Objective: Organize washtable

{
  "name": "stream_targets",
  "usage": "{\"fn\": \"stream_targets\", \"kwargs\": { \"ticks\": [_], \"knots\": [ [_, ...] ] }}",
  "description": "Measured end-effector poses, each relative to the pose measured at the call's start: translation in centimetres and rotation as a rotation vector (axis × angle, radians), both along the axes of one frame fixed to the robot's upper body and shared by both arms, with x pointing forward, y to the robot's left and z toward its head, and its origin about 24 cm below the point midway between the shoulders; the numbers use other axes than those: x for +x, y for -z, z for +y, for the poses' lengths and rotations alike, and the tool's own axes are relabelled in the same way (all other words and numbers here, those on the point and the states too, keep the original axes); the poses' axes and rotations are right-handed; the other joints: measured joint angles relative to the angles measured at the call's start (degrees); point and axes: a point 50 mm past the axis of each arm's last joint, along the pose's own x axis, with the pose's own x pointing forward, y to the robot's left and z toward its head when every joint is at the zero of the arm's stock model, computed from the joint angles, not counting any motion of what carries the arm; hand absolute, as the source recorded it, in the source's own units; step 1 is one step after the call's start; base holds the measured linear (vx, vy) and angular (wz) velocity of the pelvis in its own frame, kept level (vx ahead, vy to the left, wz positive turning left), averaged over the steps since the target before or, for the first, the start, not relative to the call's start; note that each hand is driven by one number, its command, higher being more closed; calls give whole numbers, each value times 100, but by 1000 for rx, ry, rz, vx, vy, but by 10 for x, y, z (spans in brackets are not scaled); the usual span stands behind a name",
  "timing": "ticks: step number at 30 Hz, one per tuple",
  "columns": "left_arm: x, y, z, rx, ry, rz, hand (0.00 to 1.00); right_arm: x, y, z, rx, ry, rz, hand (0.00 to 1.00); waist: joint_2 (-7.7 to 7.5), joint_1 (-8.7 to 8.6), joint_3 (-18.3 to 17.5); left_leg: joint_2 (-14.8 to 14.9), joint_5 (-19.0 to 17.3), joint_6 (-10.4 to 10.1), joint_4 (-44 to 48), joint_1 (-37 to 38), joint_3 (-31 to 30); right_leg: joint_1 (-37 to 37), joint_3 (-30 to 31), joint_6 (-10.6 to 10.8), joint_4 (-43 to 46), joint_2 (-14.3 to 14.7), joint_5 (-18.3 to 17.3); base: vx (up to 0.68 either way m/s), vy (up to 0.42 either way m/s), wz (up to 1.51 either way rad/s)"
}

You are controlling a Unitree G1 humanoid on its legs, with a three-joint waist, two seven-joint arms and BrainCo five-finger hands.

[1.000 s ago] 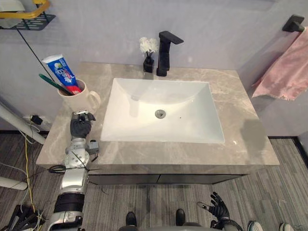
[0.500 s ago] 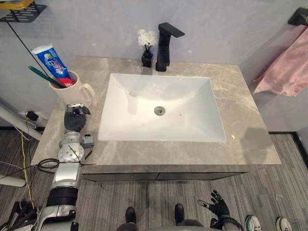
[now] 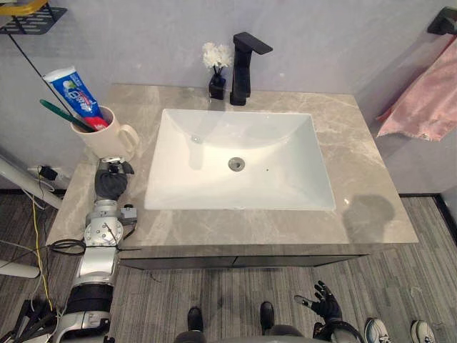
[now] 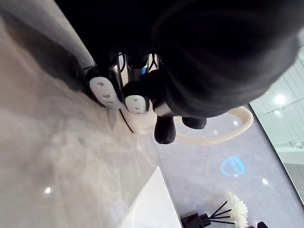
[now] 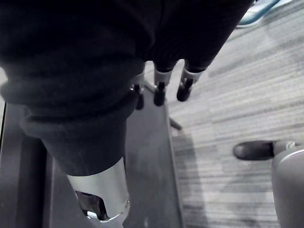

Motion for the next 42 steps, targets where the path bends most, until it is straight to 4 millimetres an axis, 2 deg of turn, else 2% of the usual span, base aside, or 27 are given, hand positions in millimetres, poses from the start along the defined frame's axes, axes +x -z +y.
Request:
{"fn": "stream_targets", "kwargs": {
  "ticks": [16,25,42],
  "knots": [
    [-4,2,8,35,-35,17,100,4,-2,-4,-19,-13,-6,0,-4,3,6,1,0,0,-1,48,-1,53,-19,-15,2,1,-10,0,0,0],
    [1,-7,20,119,-58,28,100,6,-2,-4,-19,-15,-12,0,-59,14,58,0,0,0,-1,38,8,46,-20,-15,-1,0,-9,0,0,0],
    [13,-21,29,154,-101,20,100,6,1,-3,-15,-14,4,0,-63,24,102,0,0,0,0,-48,16,-50,-17,-27,-4,1,2,0,0,0]
  ]
}}
